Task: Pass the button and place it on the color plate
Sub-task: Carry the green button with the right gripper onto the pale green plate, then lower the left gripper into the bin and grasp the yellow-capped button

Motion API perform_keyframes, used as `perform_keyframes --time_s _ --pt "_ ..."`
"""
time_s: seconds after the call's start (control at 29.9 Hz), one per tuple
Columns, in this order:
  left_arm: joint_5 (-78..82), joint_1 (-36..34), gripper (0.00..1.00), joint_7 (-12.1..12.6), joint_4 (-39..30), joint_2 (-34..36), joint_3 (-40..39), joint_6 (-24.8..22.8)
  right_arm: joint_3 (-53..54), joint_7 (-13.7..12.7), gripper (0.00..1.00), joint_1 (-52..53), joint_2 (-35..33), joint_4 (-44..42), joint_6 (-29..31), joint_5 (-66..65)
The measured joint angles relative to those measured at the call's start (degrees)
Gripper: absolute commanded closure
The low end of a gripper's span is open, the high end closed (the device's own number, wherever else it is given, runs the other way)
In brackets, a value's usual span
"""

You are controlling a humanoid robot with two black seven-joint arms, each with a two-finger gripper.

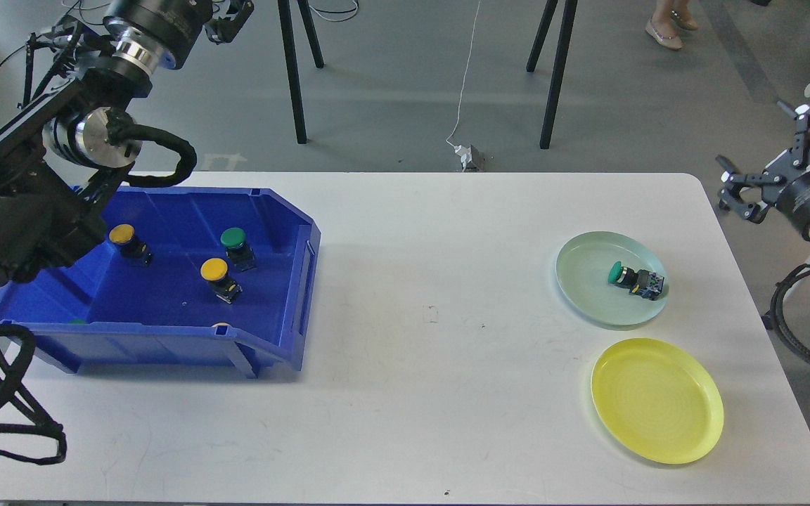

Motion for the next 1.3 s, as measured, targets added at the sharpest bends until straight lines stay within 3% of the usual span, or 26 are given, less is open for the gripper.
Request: perform_keyframes --time_s 0.27,0.4,0.5,0.67,1.0,1.3 --pt "34.3 1.0 0.01 0.0 -8.7 7.9 0.4 -0.5 3.6 1.0 0.01 6.1 0.9 -0.1 1.5 0.2" --pt "50.7 2.8 0.05 -0.4 -13.8 13.4 2.0 -0.5 4.8 4.1 0.01 7.5 3.6 -0.1 1.6 0.3" --pt "62.4 3.4 0.05 -0.9 -16.4 15.9 4.3 -0.5 5.1 5.8 0.01 7.7 5.8 -0.1 1.9 0.3" --pt "77.1 3.6 0.05 -2.1 -18.8 19.4 12.4 -0.1 5.1 6.1 0.01 7.2 6.3 -0.1 4.5 2.4" --pt "91.3 4.0 0.07 -2.2 -17.7 21.0 26.5 5.4 4.5 6.4 0.01 6.7 6.4 -0.8 6.7 3.9" --pt "93.0 5.7 0.11 -2.3 -6.2 15.6 32.6 8.3 4.7 6.5 0.01 6.0 6.4 -0.9 6.7 3.8"
